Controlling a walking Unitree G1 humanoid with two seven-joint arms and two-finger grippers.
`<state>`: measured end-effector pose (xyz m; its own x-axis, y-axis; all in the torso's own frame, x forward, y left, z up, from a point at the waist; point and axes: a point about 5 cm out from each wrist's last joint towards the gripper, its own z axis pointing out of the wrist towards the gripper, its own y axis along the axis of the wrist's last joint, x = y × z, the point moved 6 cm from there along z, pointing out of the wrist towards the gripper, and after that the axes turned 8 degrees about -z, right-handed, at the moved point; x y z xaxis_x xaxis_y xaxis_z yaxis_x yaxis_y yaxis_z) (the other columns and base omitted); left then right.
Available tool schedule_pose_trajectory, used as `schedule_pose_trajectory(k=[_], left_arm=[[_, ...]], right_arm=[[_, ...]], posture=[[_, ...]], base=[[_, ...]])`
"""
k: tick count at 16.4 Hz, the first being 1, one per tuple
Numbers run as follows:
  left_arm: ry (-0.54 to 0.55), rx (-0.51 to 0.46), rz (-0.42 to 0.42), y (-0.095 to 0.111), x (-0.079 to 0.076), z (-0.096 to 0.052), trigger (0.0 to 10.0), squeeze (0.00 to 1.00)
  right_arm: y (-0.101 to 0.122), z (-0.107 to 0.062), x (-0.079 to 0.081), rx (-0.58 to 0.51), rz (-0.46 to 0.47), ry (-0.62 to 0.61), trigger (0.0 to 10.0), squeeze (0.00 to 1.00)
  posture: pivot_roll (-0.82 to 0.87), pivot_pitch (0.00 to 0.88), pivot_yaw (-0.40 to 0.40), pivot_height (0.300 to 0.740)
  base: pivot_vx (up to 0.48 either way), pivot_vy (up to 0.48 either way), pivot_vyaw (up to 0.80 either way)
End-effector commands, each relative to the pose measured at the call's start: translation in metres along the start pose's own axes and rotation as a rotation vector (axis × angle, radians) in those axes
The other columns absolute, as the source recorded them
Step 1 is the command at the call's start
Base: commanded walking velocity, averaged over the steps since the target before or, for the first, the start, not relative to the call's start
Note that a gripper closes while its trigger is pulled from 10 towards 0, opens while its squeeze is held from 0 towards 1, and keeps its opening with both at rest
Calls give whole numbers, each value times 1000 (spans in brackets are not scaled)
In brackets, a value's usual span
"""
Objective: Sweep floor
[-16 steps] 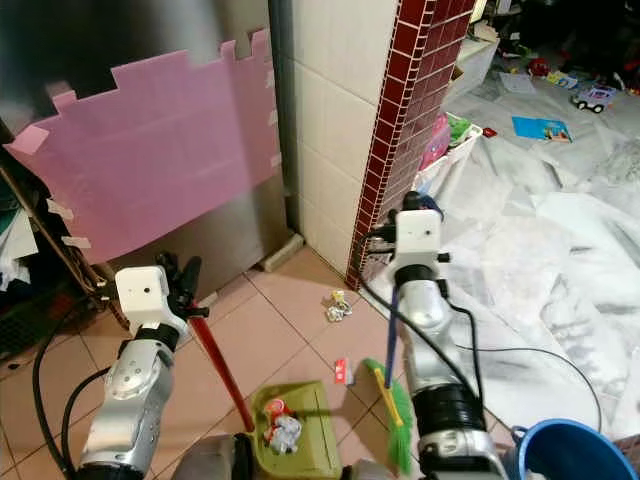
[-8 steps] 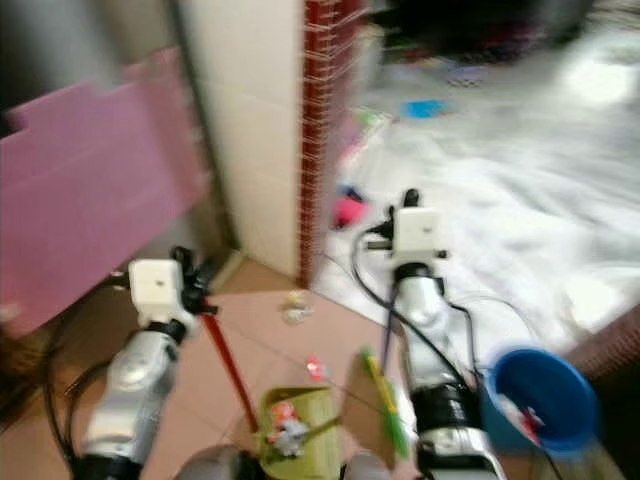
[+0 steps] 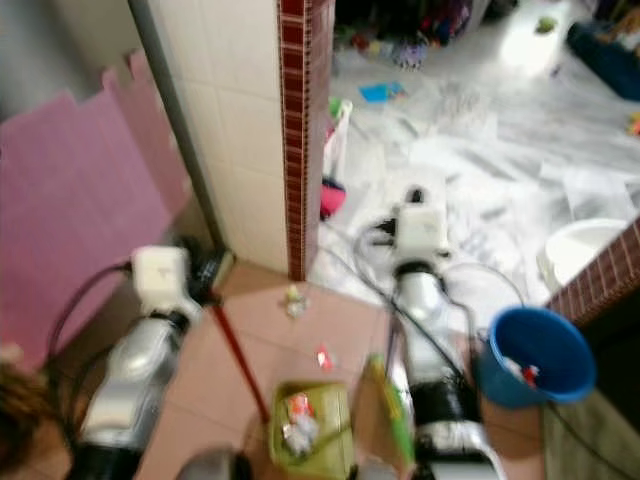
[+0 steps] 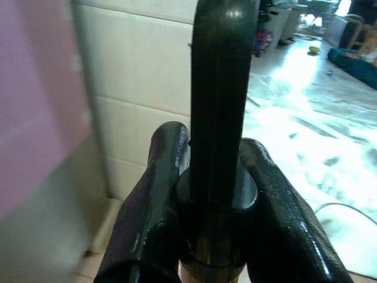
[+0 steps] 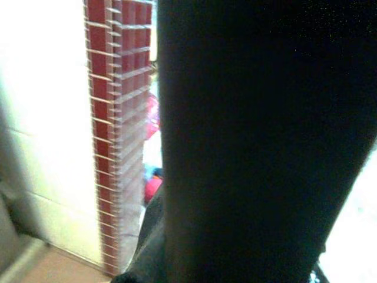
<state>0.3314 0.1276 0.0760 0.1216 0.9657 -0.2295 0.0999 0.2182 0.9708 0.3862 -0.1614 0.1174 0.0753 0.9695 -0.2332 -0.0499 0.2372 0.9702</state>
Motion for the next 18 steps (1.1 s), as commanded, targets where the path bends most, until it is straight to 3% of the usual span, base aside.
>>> schedule_pose_trajectory(k=[1, 2, 3, 5, 7, 10, 13, 16, 18], left_arm=[[-15, -19, 15, 7, -3, -3, 10000, 0], [-29, -4, 10, 3, -4, -5, 10000, 0], [-54, 4, 6, 1, -9, -5, 10000, 0], [-139, 6, 42, 4, -24, -2, 10000, 0], [-190, -2, 53, 9, -32, 2, 10000, 0], [-212, -19, 70, 18, -33, 6, 10000, 0], [-171, -47, 97, 25, -24, 6, 10000, 0], [-171, -32, 66, 18, -22, 0, 10000, 0], [-182, -5, 60, 9, -26, -2, 10000, 0]], right_arm=[[-3, 2, -18, 19, -44, -75, 10000, 0], [-4, 2, -22, 26, -69, -107, 10000, 0], [-3, 1, -15, 3, -27, -43, 10000, 0], [-6, 0, -21, 22, -64, -101, 10000, 0], [-10, -1, -13, 50, -34, -41, 10000, 0], [-6, -3, -15, 23, -20, -52, 10000, 0], [-2, -3, -14, 18, -16, -57, 10000, 0], [-5, -5, -18, 26, -25, -72, 10000, 0], [-9, -7, -22, 44, -19, -80, 10000, 0]], posture=[[38, 0, 36, 740], [36, 0, 42, 740], [34, 0, 42, 740], [33, 0, 40, 740], [31, 0, 27, 740], [38, 0, 12, 740], [23, 0, 20, 740], [14, 0, 35, 740], [10, 0, 36, 740]], base=[[0, 480, 0], [0, 480, 0], [0, 480, 0], [0, 480, 0], [0, 480, 0], [0, 480, 0], [0, 286, 0], [0, 0, 0], [0, 0, -800]])
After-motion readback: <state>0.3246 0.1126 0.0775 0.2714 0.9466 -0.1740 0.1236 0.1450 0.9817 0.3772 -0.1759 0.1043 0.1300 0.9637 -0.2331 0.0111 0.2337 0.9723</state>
